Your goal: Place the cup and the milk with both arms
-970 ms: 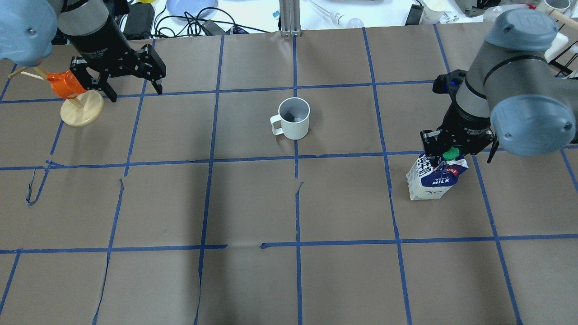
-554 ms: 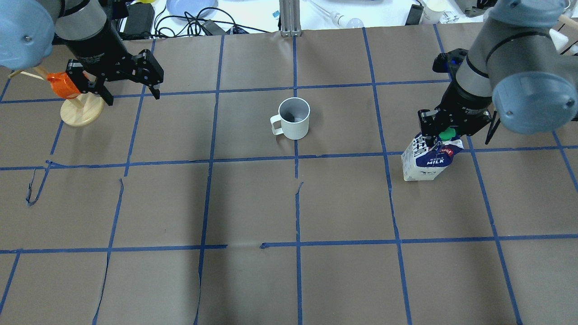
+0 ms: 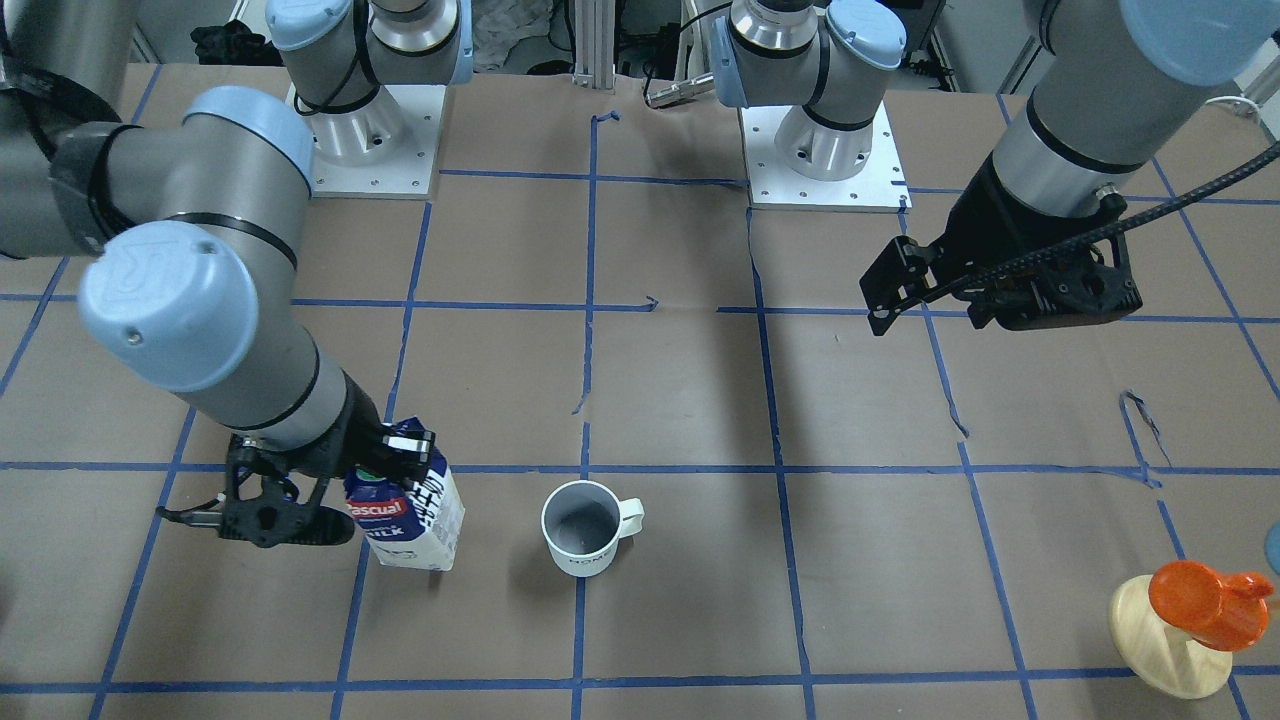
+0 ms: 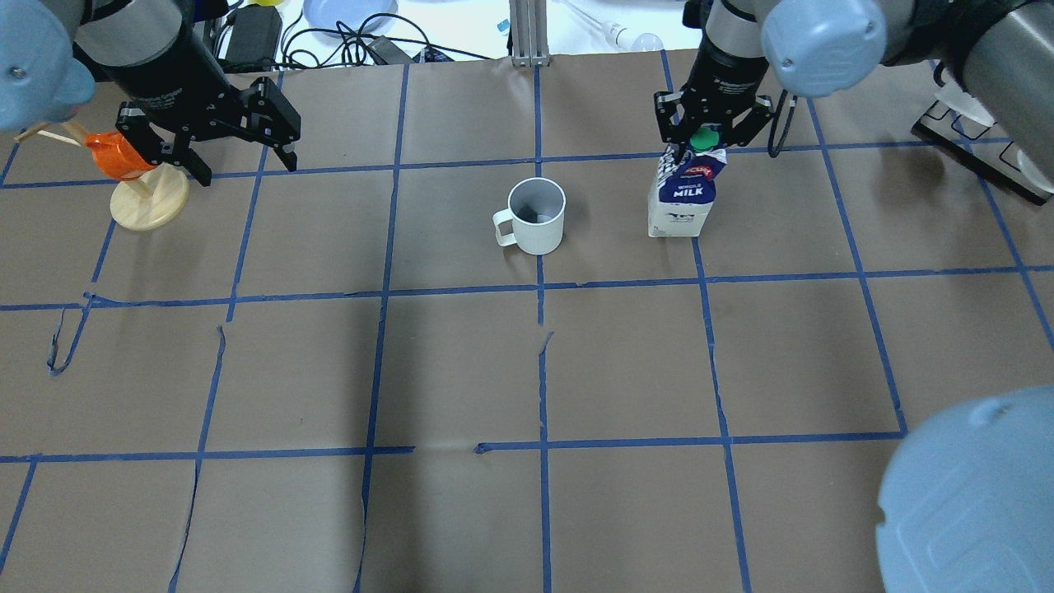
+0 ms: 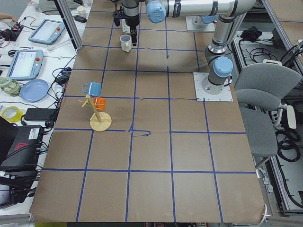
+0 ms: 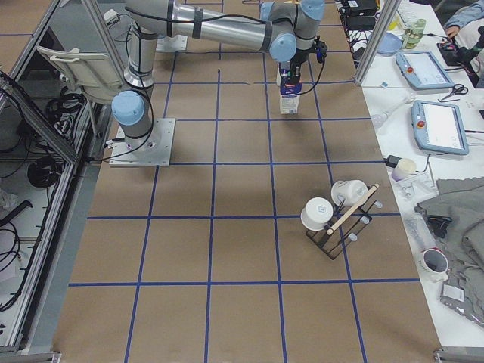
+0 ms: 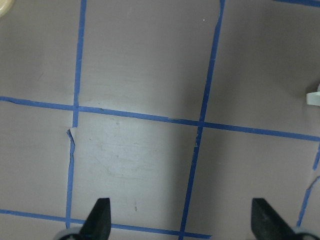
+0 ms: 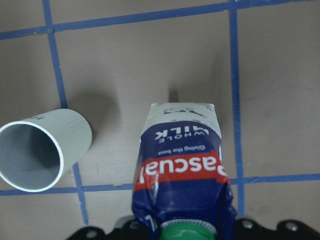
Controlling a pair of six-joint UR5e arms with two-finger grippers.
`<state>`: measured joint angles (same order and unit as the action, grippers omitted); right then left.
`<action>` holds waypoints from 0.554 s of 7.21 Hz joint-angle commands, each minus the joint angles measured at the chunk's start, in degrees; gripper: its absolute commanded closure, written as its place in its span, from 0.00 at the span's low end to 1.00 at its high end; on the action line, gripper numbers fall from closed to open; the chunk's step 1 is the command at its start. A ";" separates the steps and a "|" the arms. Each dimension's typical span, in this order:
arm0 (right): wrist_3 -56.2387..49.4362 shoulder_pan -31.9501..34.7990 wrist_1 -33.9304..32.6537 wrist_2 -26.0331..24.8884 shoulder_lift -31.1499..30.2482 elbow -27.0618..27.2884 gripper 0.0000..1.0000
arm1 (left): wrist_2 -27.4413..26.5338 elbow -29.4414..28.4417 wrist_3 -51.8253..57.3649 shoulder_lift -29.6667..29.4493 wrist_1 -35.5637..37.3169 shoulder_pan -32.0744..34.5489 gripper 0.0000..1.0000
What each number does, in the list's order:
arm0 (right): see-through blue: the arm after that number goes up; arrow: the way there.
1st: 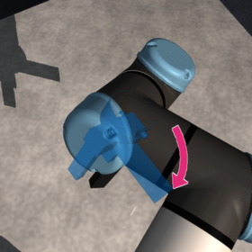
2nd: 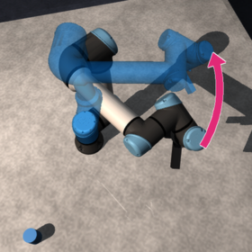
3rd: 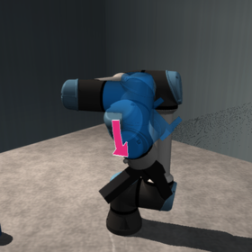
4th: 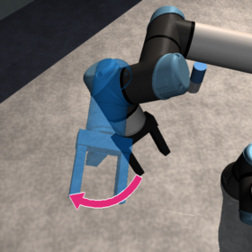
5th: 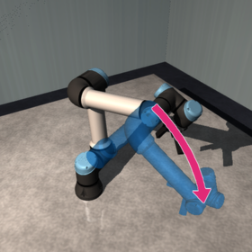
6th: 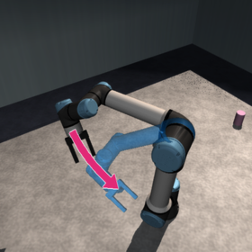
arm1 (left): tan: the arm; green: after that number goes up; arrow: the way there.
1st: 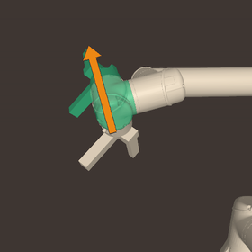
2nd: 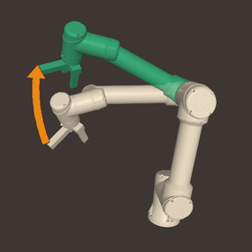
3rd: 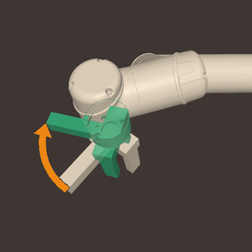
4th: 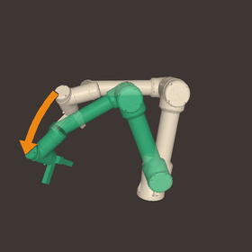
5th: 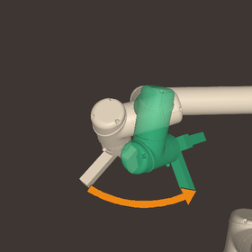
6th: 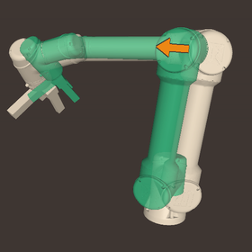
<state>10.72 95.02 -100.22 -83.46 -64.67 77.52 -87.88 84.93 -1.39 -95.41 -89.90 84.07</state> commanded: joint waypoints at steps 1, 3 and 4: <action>7.81 5.68 -4.77 1.19 3.13 -0.53 0.74 | -0.28 0.93 0.07 1.45 -0.19 0.04 0.00; 5.03 5.70 -5.59 1.02 3.59 -0.70 0.73 | -0.36 4.17 0.50 3.55 0.07 0.92 0.00; 4.32 5.70 -5.86 1.01 4.02 -0.70 0.72 | -0.36 4.80 0.51 4.17 0.16 1.62 0.00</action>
<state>16.13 100.60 -105.51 -82.41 -61.13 76.87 -88.22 88.53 -0.99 -92.25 -89.89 84.90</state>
